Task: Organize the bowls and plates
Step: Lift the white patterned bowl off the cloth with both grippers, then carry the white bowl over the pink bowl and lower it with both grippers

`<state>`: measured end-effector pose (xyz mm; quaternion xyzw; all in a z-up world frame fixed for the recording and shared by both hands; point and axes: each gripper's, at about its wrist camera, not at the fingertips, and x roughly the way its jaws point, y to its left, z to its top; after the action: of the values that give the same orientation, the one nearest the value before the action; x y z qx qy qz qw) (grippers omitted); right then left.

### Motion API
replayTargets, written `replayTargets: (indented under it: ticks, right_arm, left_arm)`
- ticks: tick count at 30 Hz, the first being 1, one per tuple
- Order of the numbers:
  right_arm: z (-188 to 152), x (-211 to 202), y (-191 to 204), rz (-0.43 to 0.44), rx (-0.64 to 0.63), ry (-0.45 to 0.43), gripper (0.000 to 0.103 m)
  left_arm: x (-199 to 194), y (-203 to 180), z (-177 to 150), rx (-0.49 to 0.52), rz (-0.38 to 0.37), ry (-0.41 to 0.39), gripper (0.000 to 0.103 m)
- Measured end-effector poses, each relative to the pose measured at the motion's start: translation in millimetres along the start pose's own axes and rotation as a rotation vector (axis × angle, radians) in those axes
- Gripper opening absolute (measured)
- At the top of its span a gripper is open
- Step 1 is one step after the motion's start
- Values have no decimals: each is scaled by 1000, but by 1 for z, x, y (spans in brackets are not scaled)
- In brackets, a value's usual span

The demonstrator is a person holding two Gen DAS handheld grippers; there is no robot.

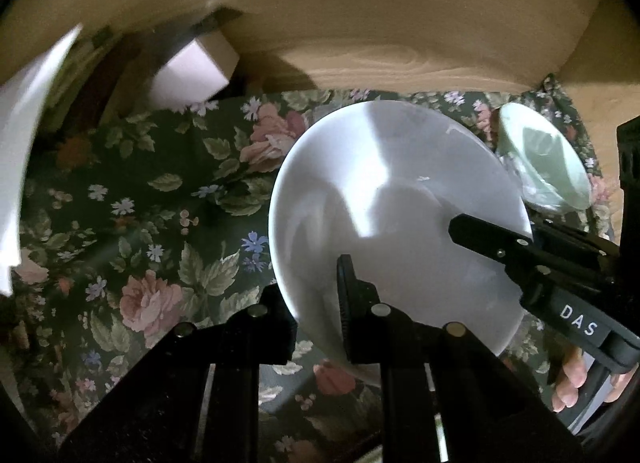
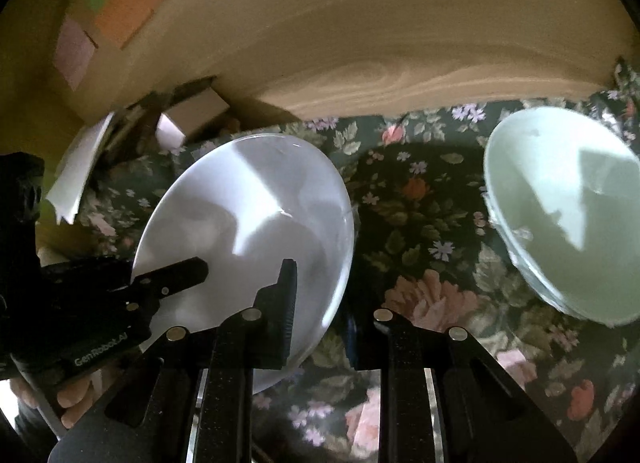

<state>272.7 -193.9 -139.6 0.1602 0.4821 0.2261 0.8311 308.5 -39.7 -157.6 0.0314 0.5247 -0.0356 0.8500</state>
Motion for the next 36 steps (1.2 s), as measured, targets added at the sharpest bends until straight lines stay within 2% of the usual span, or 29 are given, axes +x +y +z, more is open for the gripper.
replayTargets:
  ticks: [11, 21, 36]
  right_arm:
    - [-25, -52, 25, 11, -34, -117, 18]
    - [-53, -85, 56, 18, -86, -194, 19]
    - [-94, -98, 102, 73, -156, -221, 19]
  left_arm:
    - [-57, -7, -29, 14, -17, -114, 17]
    - [-104, -7, -69, 5, -26, -201, 17]
    - [-150, 22, -129, -48, -20, -255, 17]
